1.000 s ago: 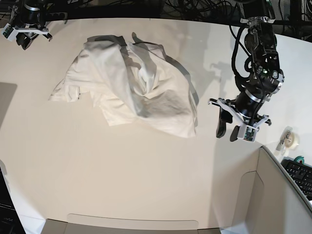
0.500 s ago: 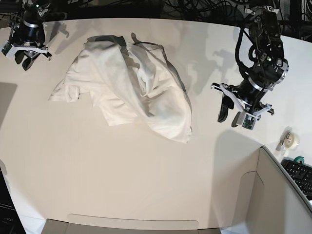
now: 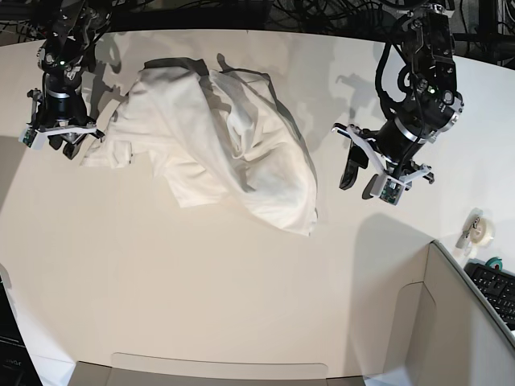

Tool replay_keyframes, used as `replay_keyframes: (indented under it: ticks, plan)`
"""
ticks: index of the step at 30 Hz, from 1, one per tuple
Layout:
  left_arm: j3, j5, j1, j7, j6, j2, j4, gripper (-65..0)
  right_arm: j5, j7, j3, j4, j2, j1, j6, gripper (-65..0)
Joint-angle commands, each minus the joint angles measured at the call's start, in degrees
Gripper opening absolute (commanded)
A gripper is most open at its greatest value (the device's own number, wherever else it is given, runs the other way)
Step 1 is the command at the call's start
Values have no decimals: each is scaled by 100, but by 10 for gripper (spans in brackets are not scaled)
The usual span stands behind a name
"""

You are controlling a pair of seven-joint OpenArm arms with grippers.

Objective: Layout the t-shirt on the table in an organized manner, then fold the t-shirt properly
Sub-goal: 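Lower the right gripper onto the t-shirt and pinch the fabric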

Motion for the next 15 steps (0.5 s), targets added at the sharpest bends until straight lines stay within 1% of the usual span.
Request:
replay_keyframes:
  ticks: [1, 7, 15]
  plan:
    - [-15, -38, -45, -98, 13, -53, 104, -410, 8, 134, -27, -17, 29, 83, 21, -426]
    - [-15, -38, -45, -72, 13, -62, 104, -410, 8, 134, -273, -333, 29, 259, 21, -425]
    - [-15, -38, -45, -72, 13, -62, 104, -410, 8, 143, -607, -439, 11, 443, 21, -425]
